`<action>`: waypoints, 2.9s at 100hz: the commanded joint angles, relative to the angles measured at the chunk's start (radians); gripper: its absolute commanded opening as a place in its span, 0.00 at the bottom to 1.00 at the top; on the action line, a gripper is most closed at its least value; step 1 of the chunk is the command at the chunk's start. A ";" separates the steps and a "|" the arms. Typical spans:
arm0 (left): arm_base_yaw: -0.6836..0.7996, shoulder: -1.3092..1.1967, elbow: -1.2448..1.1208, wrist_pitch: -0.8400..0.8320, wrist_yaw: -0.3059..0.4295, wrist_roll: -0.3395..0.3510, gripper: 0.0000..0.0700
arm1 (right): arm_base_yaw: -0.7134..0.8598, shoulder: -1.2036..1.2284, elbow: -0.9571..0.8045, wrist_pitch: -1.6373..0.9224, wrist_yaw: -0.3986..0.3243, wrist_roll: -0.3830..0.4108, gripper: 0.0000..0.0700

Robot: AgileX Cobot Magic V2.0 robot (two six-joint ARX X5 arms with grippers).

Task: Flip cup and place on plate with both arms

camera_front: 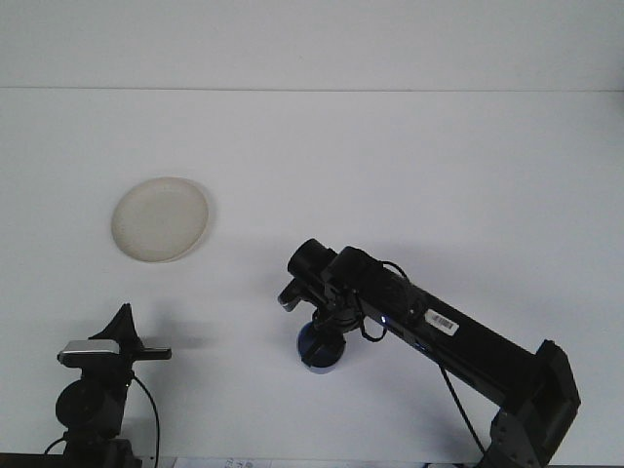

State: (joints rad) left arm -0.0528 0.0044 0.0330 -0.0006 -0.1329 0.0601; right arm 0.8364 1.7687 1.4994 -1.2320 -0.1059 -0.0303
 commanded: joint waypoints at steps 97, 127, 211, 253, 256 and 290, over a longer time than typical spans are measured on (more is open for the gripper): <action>0.001 -0.002 -0.019 0.010 0.000 -0.009 0.02 | -0.016 -0.929 -0.144 0.285 0.344 0.026 0.65; 0.001 -0.002 -0.019 0.010 0.000 -0.009 0.02 | -0.016 -1.416 -0.631 0.610 0.446 0.042 0.65; 0.000 0.141 0.328 -0.068 0.040 -0.383 0.02 | -0.016 -1.623 -0.830 0.620 0.447 0.082 0.65; -0.051 0.691 0.905 -0.465 0.586 -0.207 0.73 | -0.016 -1.623 -0.830 0.619 0.447 0.079 0.65; -0.073 0.729 0.936 -0.490 0.611 -0.207 0.73 | -0.016 -1.623 -0.831 0.619 0.447 0.079 0.65; -0.462 1.141 1.222 -0.747 0.568 -0.088 0.73 | -0.016 -1.623 -0.831 0.619 0.447 0.060 0.65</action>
State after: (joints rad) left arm -0.4622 1.0843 1.2098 -0.7300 0.4644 -0.0814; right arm 0.8112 0.1459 0.6605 -0.6220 0.3408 0.0341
